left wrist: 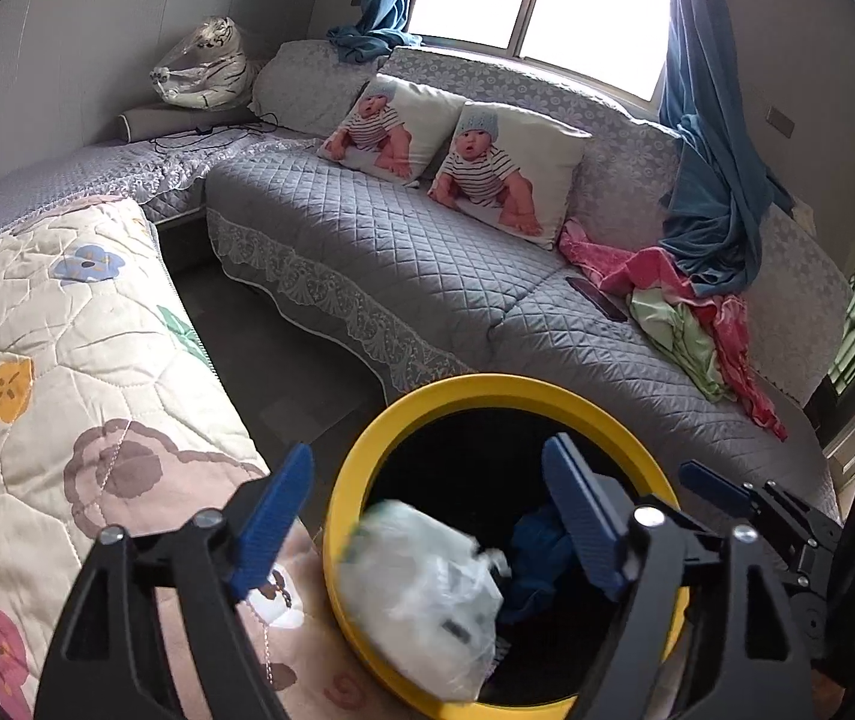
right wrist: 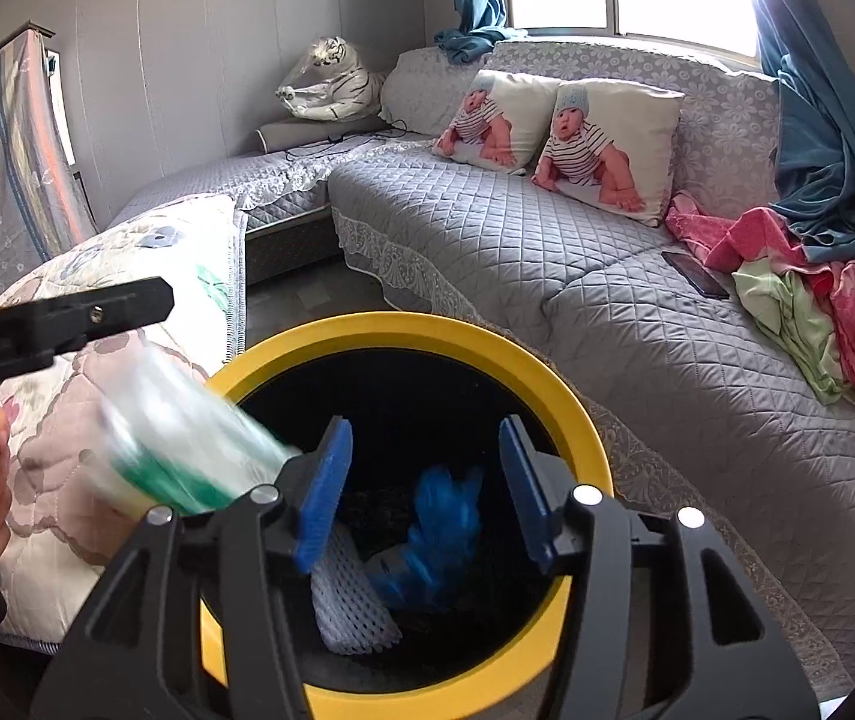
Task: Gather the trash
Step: 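Open both tools to drop the glove and bag into the bin, then move both tools back over the orange peels on the bed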
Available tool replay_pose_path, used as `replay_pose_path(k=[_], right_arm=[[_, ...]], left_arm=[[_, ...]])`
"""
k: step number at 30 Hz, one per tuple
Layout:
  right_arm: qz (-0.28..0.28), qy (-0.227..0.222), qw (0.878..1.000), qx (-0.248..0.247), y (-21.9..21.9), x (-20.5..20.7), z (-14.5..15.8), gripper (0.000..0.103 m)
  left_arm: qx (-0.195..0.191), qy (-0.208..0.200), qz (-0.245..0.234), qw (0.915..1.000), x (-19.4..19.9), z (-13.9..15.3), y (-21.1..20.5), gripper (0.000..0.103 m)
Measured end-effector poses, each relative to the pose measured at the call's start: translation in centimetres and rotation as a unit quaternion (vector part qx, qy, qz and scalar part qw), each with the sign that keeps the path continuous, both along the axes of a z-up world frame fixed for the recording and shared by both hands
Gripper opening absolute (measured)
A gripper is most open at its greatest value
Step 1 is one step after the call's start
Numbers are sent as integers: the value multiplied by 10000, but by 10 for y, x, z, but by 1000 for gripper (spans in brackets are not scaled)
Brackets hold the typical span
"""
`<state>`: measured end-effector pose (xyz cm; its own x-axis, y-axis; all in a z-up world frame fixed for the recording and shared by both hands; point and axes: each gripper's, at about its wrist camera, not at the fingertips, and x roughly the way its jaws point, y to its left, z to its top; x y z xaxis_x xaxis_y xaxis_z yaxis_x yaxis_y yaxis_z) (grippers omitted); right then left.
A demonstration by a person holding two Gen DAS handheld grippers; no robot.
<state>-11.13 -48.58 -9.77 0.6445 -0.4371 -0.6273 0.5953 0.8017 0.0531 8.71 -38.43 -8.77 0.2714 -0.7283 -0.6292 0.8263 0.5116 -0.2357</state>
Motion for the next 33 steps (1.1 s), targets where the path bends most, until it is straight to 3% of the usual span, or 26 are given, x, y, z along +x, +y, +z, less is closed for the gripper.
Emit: replay_pose_path(k=[5,11,19,27,33], right_arm=[[-56,-34,10000,-28,0,-2,3,56],[-94,-74,9999,-104,3,-4,8,57],[12,-165,9995,-286,10,3,20,61],[856,-435,9945,-411,49,43,38,67],[2039,-790,9751,-370,110,111,56,71]], left_arm=[[-45,-130,-11,9999,-4,5,1,88],[-158,32,136,9998,7,7,10,88],[-290,-277,513,9979,32,29,46,88],[-323,-808,1358,9869,80,59,135,89],[-203,-1151,2173,9691,114,71,234,92]])
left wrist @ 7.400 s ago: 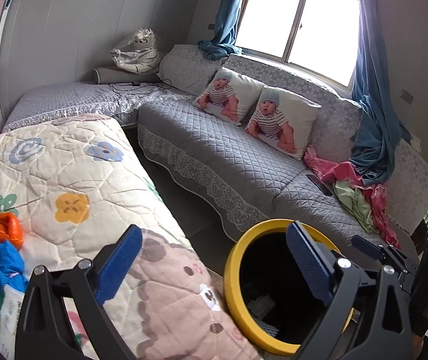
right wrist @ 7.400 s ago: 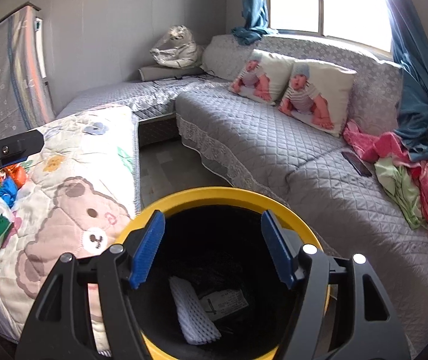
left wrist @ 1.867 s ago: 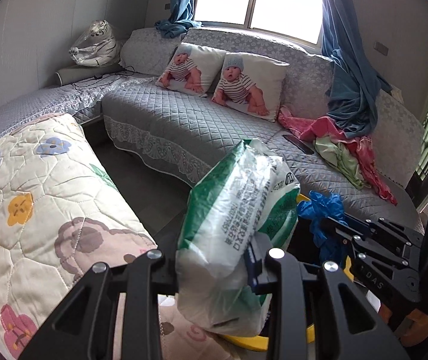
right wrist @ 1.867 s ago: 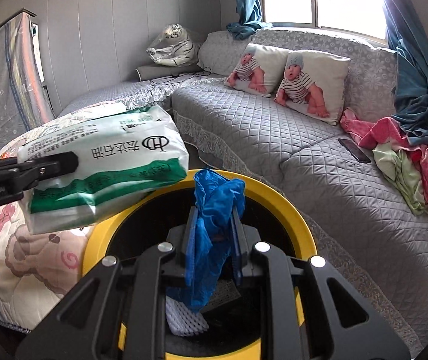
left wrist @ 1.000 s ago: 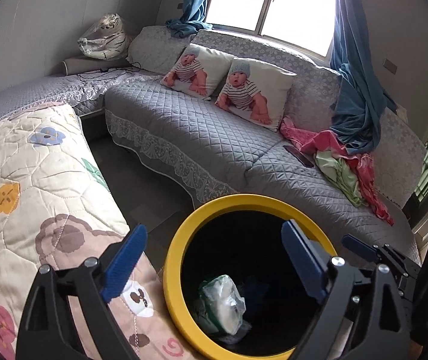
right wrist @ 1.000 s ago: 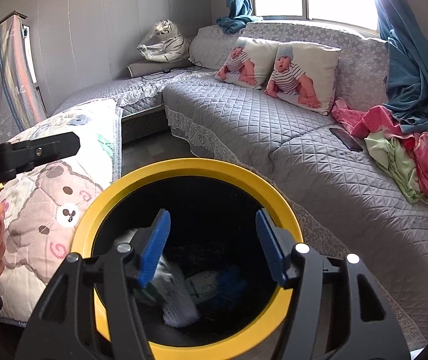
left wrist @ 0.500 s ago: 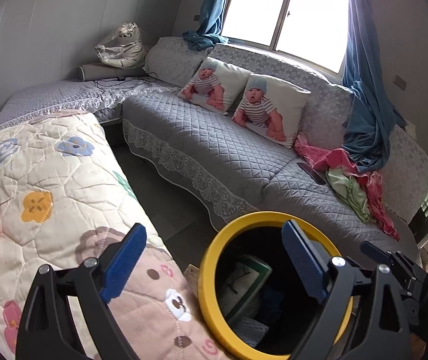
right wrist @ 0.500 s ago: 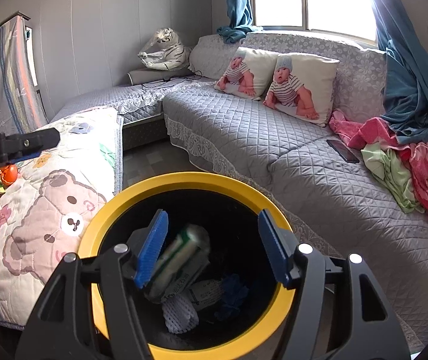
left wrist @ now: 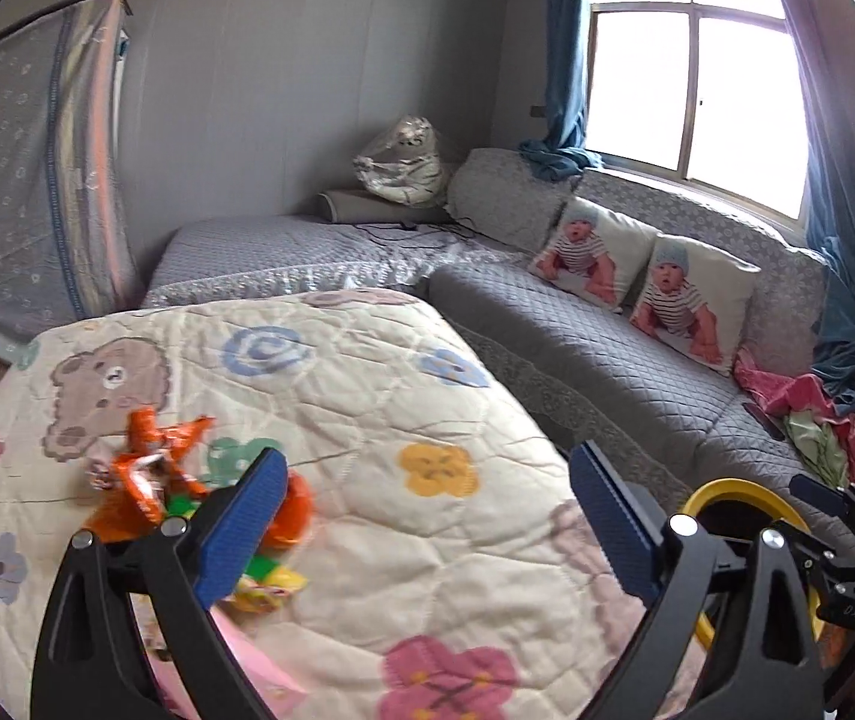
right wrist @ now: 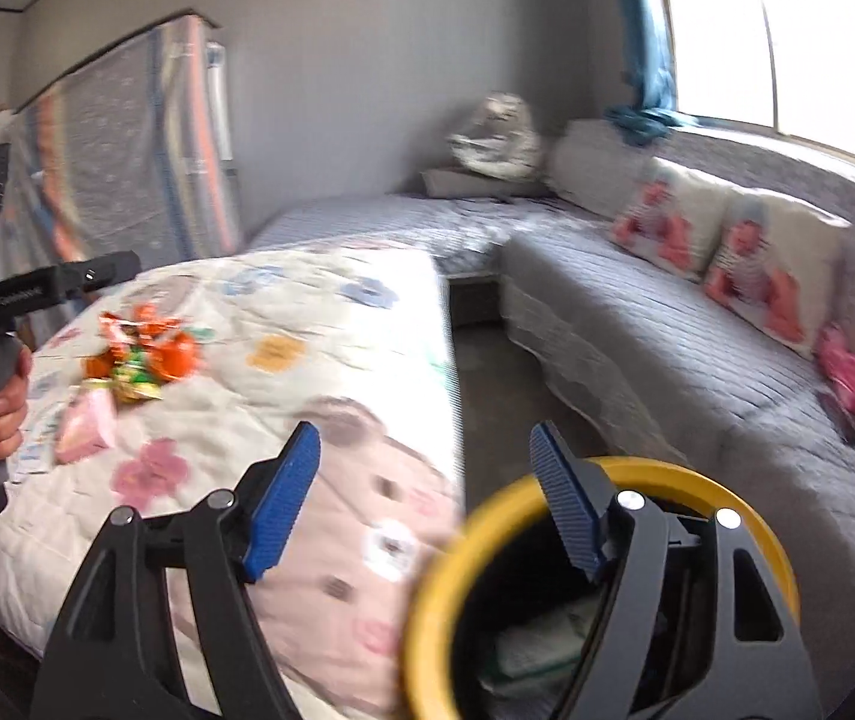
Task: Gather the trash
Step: 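Move both tools back over the orange peels on the bed, then grasp an orange peel with the right tool while the left grasps another peel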
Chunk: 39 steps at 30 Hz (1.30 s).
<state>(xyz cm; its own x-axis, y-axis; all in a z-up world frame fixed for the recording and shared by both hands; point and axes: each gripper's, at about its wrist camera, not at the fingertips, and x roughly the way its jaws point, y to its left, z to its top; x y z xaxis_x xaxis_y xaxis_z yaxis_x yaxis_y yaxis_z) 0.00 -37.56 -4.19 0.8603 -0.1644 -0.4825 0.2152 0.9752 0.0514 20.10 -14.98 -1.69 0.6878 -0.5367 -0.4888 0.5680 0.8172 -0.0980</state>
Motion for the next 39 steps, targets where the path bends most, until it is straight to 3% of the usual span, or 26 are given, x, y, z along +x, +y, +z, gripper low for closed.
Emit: replay_pose_path(k=[8,13,24,39], right_arm=[[1462,-105,9888,-265,96,92,8,75],[1916,96,9810,-277,135,144,3,74],[2144,595,9744,-327,157,213,-23,74],[2315,1197,9654,-85,164,260,-47,66]], left_arm=[[275,-121,1011,9944,45,-15,121,95],[494,51,1180,9918,67,-43,161,95],[741,534,1221,9883,102,-85,171,94],[921,1146,824,9857,137,-106,151,86]])
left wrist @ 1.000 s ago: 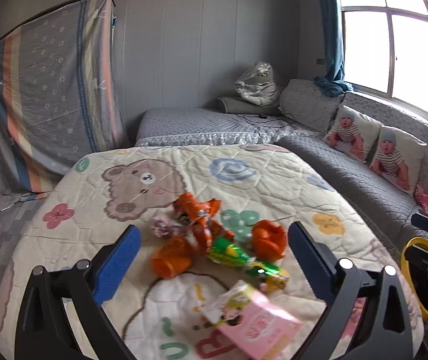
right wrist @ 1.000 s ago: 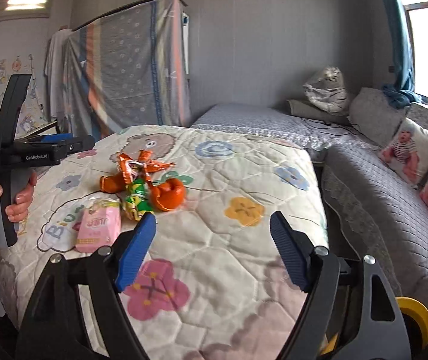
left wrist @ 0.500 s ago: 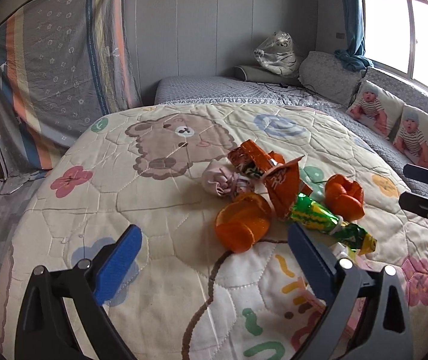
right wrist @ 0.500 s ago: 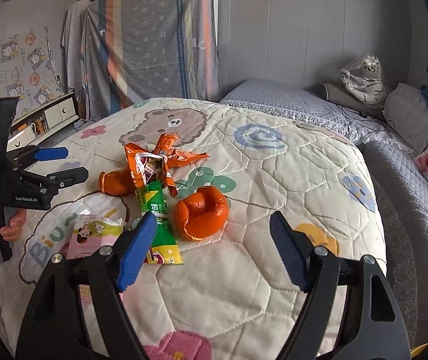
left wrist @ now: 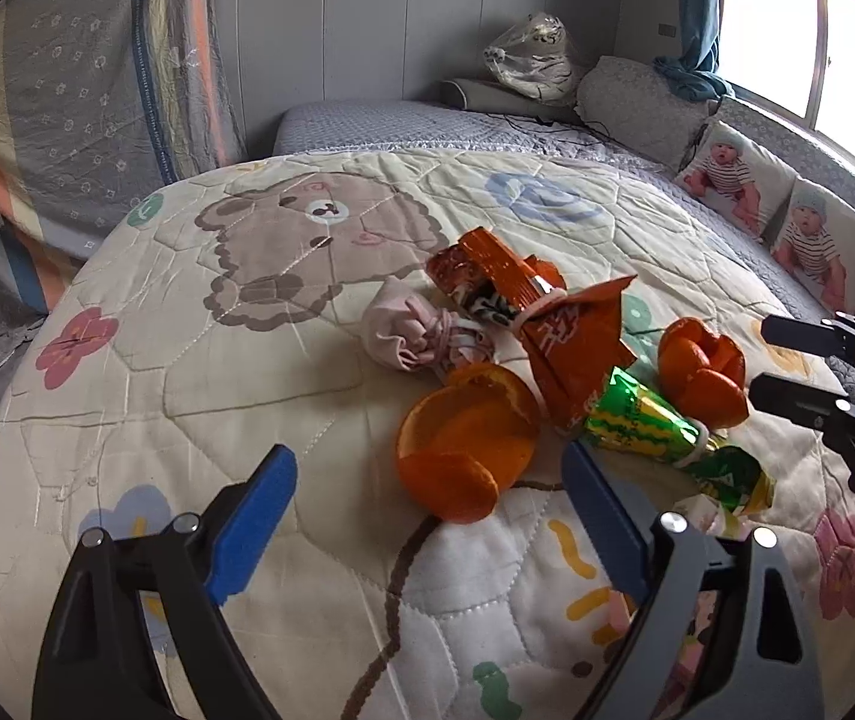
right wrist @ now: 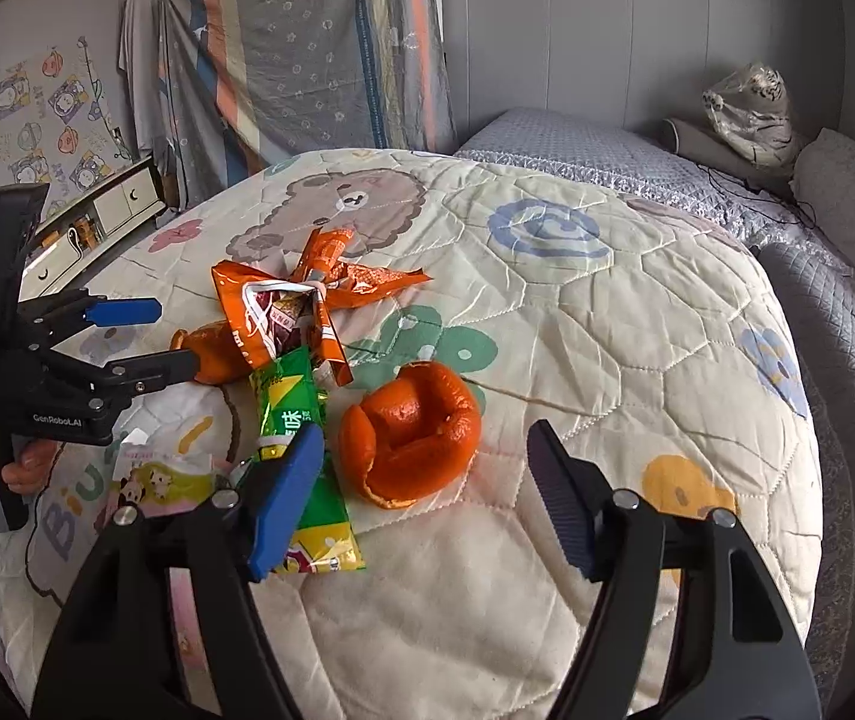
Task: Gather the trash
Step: 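Grasp an orange peel with the right tool while the left grasps another peel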
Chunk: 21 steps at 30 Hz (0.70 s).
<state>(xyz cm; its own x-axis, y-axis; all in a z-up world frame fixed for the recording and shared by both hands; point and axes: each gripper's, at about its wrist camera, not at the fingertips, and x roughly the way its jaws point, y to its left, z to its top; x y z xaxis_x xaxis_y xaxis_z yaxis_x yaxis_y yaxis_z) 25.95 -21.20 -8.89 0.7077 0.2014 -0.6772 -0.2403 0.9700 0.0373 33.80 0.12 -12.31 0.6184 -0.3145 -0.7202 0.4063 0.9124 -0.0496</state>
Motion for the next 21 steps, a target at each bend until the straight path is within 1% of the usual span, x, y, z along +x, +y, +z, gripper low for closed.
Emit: replay_pose_path(k=[4,7,9,11,13,17,19,21], right_arm=[[-18,212,9997,146,-3,13,-7,64],[60,426,9986,291,-3,25,-13,63],[106,517,9980,335,-1,31,-16,61],[146,590,9974,391,0,37,-19,59],[198,687,9965,436,2,42,-21,56],[222,645,9971,352,8,47,-20,45],[209,613,9975,293,10,48,-19,42],[198,583,9978,238,11,49,-19,39]], left_arm=[[-11,184,-34,9998,10,-6,-4,84],[-17,396,-76,9992,23,-14,-7,79],[-79,554,-115,9984,30,-19,-9,77],[-82,587,-113,9982,34,-22,-10,76],[4,569,-147,9983,37,-23,-13,67],[112,571,-129,9982,42,-27,-15,58],[130,543,-107,9984,43,-25,-14,46],[26,577,-62,9983,46,-25,-9,44]])
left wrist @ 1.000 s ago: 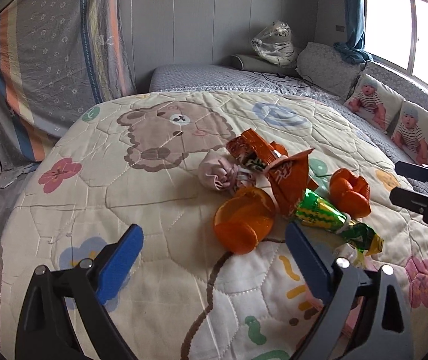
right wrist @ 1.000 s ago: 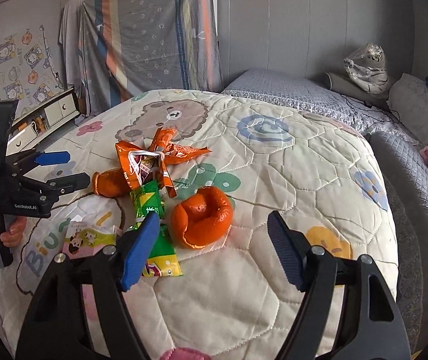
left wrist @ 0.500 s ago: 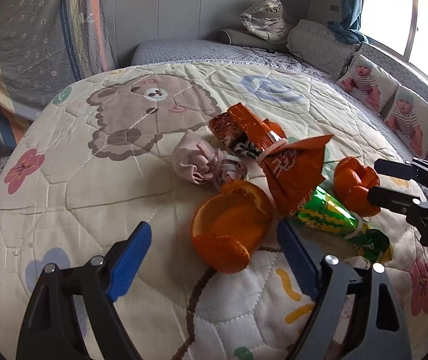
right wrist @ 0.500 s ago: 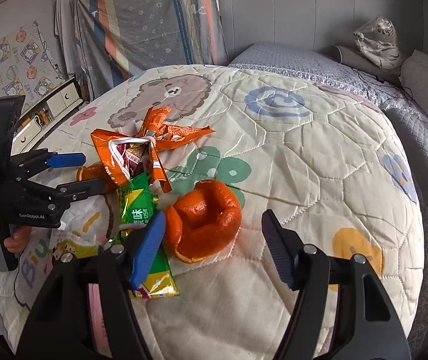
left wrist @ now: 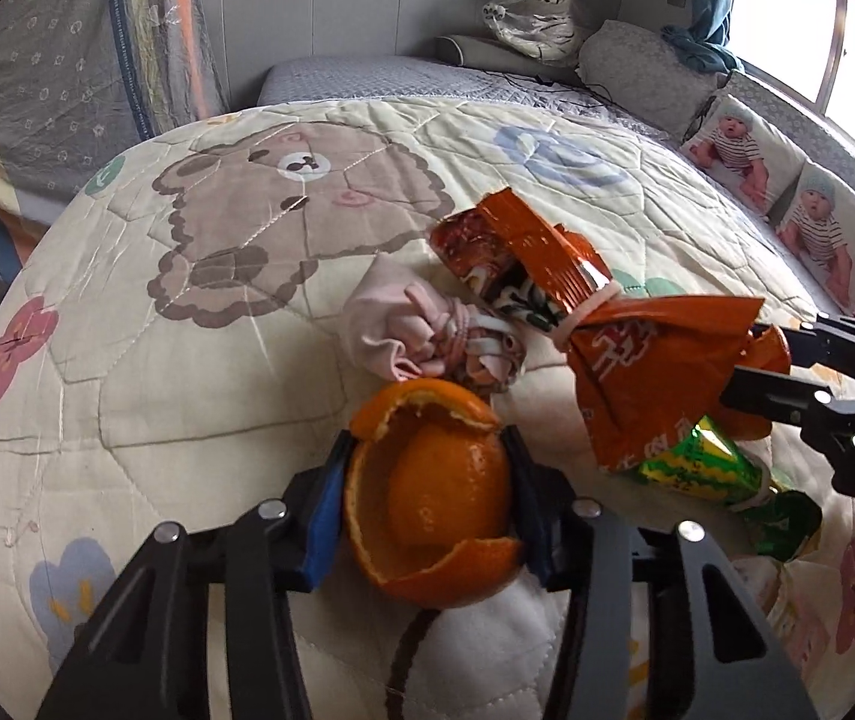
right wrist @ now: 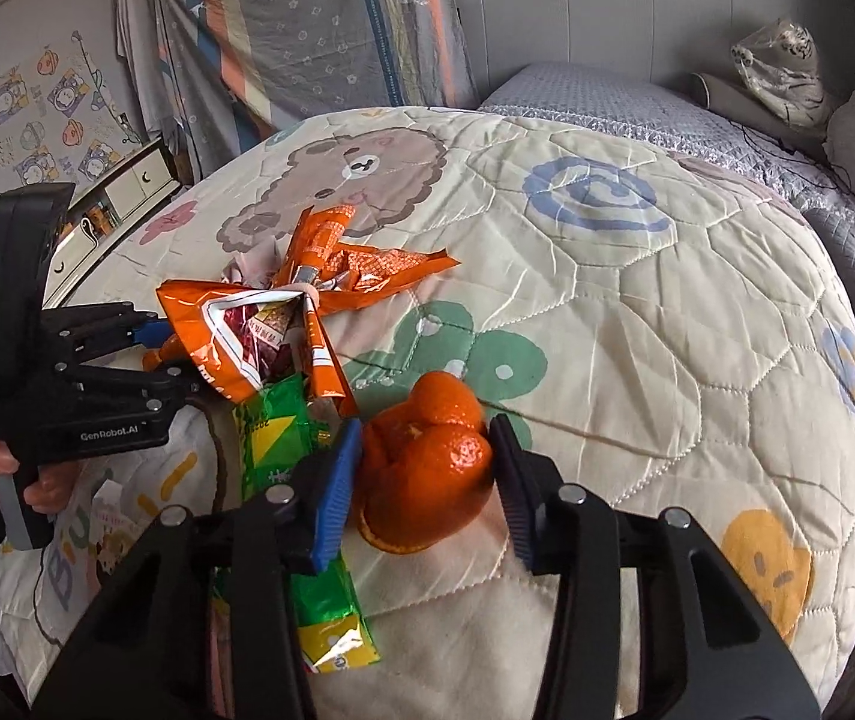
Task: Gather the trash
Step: 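Grasp an orange peel with the right tool while the left grasps another peel, then carry both orange peels over the bin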
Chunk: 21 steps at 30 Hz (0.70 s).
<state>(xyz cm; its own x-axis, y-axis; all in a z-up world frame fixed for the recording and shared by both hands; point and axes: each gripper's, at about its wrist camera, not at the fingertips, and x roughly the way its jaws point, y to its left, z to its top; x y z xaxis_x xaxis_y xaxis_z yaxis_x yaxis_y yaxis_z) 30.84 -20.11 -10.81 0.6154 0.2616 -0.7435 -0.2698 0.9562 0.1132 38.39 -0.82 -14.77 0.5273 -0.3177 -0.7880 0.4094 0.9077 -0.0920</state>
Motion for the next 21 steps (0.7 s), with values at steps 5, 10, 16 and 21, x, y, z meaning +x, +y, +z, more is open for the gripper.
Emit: replay_pose_path(k=[5,10,16,21], right_arm=[[-132,-65,9998,-95,-1,3,2,26],[-196,-174,9995,-158,0,4,8,22],[-316,-309,9989,-122,-5,-1,20,21],[-338,-530,9979,-174,-7,-14,36,21]], left_arm=[[-41,-50,82,9999,0,5,3,39],[-162,-63,156,9997,-3,13,10,38],[-308,-189,266,9990,-10,28,22,38],[-339,-319,375,9982,-19,40,31,38]])
